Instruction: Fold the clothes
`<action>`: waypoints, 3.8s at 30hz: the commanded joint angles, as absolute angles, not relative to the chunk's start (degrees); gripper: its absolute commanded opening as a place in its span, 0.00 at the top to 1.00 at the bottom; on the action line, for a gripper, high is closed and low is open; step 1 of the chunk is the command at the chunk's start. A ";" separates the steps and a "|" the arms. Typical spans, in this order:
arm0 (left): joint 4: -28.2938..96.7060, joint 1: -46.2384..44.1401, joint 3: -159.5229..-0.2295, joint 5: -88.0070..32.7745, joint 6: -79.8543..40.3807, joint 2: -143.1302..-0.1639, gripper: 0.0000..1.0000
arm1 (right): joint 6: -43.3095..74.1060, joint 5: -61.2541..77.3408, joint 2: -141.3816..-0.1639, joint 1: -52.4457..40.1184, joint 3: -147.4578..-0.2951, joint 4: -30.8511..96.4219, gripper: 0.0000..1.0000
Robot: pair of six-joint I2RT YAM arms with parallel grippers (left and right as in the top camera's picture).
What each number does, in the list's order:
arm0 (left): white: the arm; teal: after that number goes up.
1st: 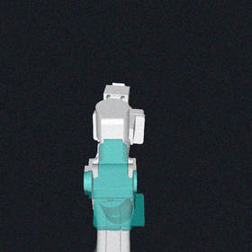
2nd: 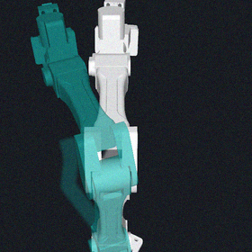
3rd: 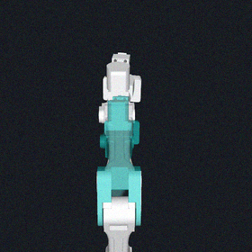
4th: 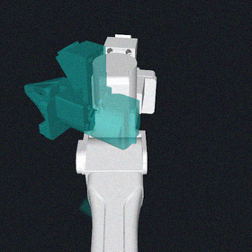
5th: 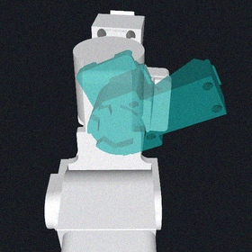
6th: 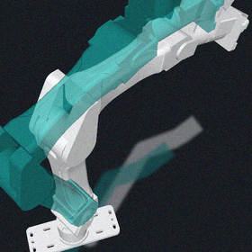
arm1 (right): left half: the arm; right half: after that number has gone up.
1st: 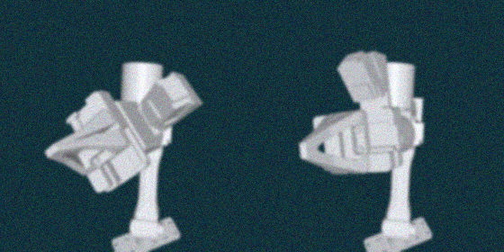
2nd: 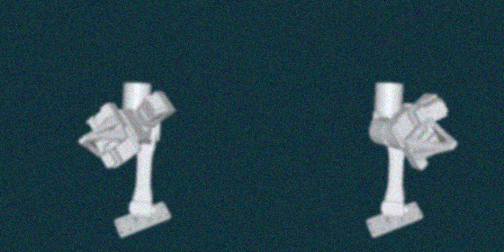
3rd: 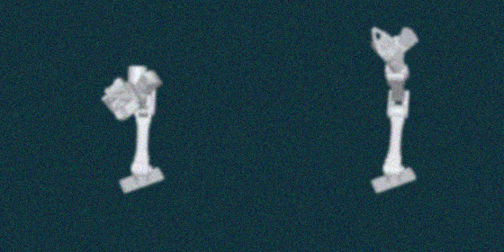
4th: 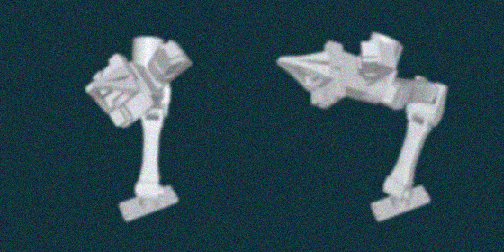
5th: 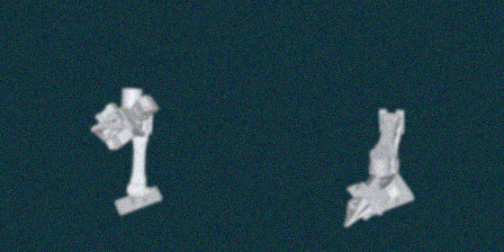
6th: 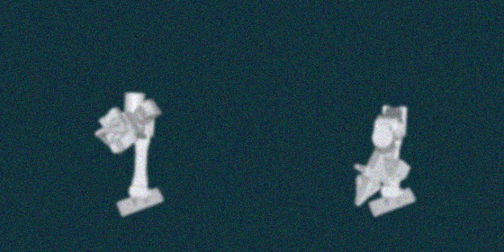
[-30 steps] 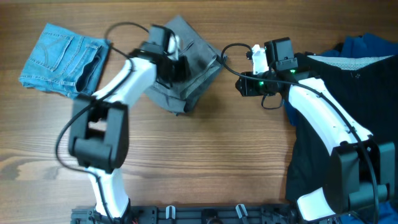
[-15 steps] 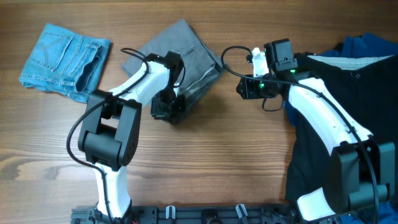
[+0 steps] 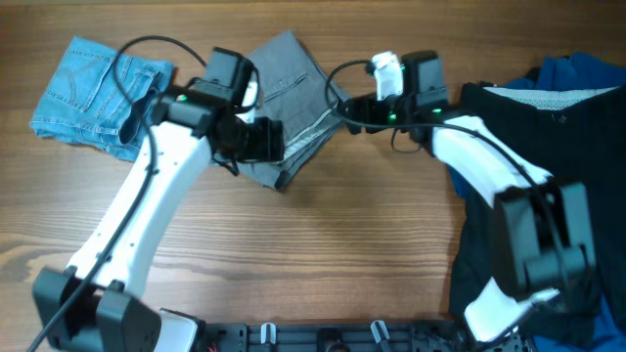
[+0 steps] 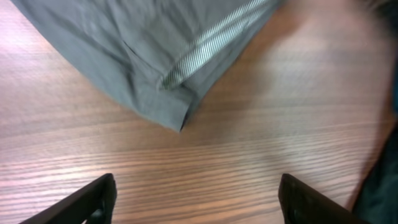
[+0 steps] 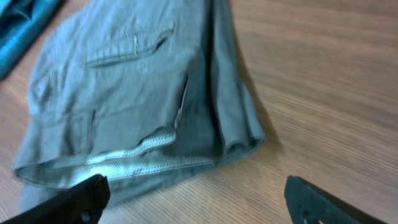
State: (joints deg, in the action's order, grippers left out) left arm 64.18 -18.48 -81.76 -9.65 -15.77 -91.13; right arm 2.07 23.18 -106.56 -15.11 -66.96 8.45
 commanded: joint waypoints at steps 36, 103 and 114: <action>56.47 -5.96 -81.58 -18.50 -26.44 -106.04 0.00 | 9.43 28.38 -88.73 -10.20 -67.16 26.76 0.96; 24.29 15.68 -93.97 -24.29 -26.44 -110.72 0.96 | 21.71 25.30 -91.92 -7.79 -67.16 32.91 0.96; 25.56 27.20 -94.00 -21.52 -25.74 -119.28 0.96 | 22.68 25.28 -91.92 -7.79 -67.16 36.56 0.96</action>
State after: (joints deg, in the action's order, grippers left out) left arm 26.04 23.18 -93.36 -22.28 -25.85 -120.20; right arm 22.48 26.44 -91.79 -7.44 -67.16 36.03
